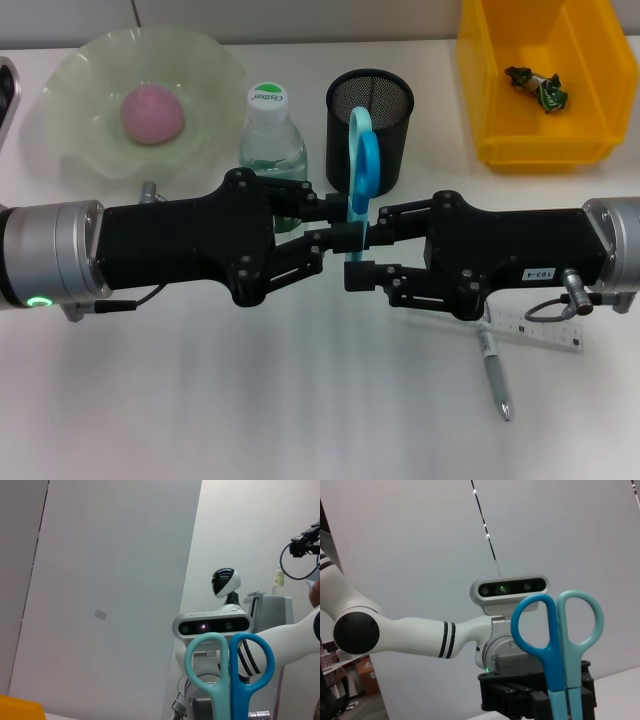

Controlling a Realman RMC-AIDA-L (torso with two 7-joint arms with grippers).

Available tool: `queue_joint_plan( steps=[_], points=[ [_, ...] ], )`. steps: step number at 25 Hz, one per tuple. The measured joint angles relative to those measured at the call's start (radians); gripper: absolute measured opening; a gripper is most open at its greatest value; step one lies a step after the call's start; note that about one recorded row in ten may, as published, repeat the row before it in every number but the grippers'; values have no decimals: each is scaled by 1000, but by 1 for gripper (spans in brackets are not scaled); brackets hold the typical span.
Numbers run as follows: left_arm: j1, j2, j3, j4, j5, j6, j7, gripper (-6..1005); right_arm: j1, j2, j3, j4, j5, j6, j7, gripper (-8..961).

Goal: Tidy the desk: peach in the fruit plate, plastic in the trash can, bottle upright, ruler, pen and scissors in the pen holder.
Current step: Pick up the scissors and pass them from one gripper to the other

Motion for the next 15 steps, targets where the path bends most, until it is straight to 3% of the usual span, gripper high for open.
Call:
queue_joint_plan(
  steps=[5,15],
  points=[
    [0,0,0,0,0,0,0,289,0,0,1,-1,0,6,-3,380],
    [-2,0,0,0,0,-1,0,294,1,0,4,-12,0,10,-5,357]
  ],
)
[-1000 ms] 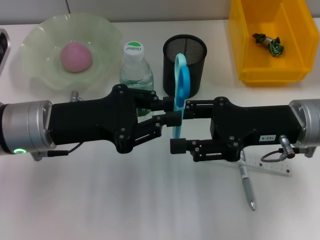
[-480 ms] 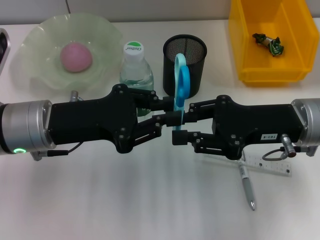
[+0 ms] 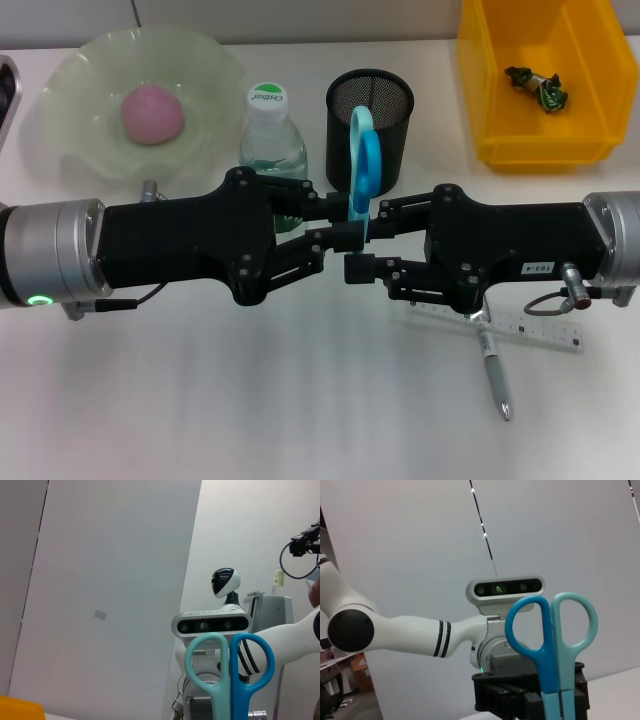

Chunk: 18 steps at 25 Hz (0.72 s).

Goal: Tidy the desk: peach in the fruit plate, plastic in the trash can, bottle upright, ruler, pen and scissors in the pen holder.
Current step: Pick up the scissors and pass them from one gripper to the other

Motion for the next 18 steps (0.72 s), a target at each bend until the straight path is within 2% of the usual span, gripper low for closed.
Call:
queue_joint_plan(
  steps=[11,18],
  points=[
    [-6,0,0,0,1,-2,0,300,2,0,-1,-1,0,1,-1,331],
    [-7,0,0,0,2,-4,0,304,2,0,0,-1,0,2,-1,213]
  ],
)
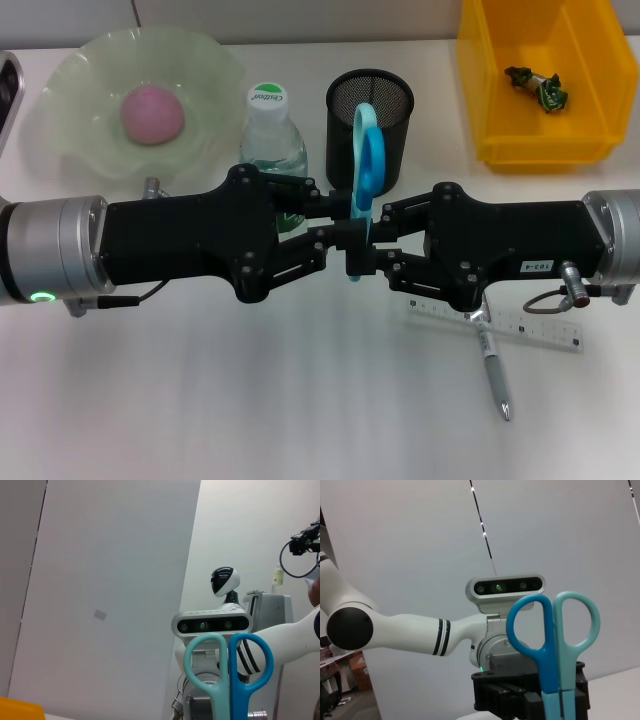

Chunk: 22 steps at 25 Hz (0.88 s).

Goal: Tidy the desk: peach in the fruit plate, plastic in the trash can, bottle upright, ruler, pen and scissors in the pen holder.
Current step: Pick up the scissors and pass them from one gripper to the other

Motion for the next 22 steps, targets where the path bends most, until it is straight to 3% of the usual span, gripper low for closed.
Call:
queue_joint_plan(
  steps=[22],
  points=[
    [0,0,-4,0,0,-3,-10,315,1,2,0,0,0,1,-1,203]
  ],
)
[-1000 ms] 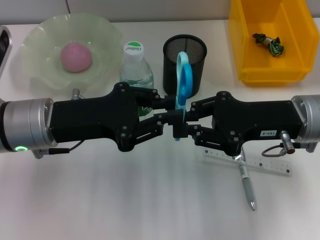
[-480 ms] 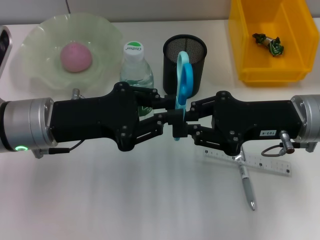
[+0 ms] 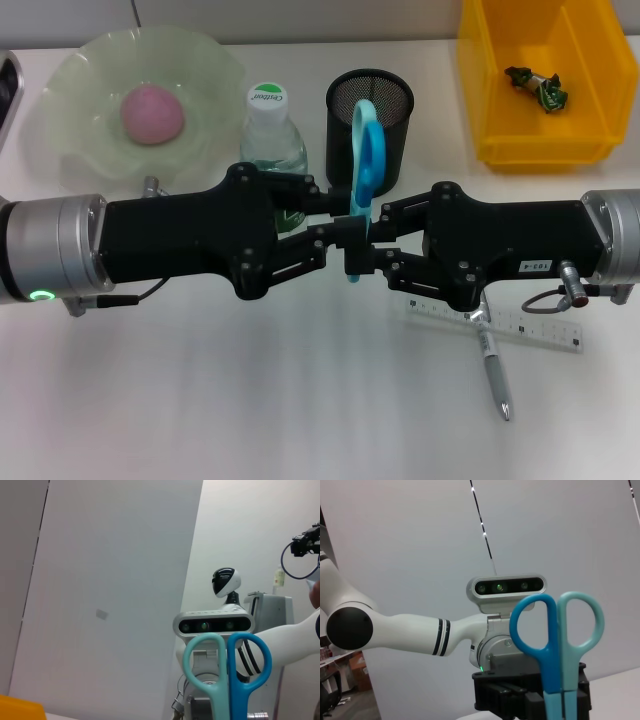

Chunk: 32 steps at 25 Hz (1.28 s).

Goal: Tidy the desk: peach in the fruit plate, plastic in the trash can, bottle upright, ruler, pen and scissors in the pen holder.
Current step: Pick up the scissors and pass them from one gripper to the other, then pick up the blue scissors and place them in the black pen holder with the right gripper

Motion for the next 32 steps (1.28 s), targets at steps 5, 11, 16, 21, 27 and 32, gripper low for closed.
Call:
queue_joint_plan(
  steps=[5,11,16,21,27,32],
  points=[
    [5,-2,-4,0,-6,-4,1,318,-1,0,1,0,1,-1,0,202],
    [6,-3,-4,0,-6,-4,1,481,-2,0,0,0,1,10,0,202],
    [7,-2,-4,0,-7,3,0,634,-6,0,3,0,1,13,0,201],
    [17,1,-9,0,-8,2,0,634,-25,-1,27,-8,2,26,-19,202],
    [36,2,-24,0,-8,-1,5,634,-67,0,126,-66,11,86,-24,203],
    [41,1,-30,-1,-8,-2,7,634,-79,1,173,-64,105,234,-25,205]
  ],
)
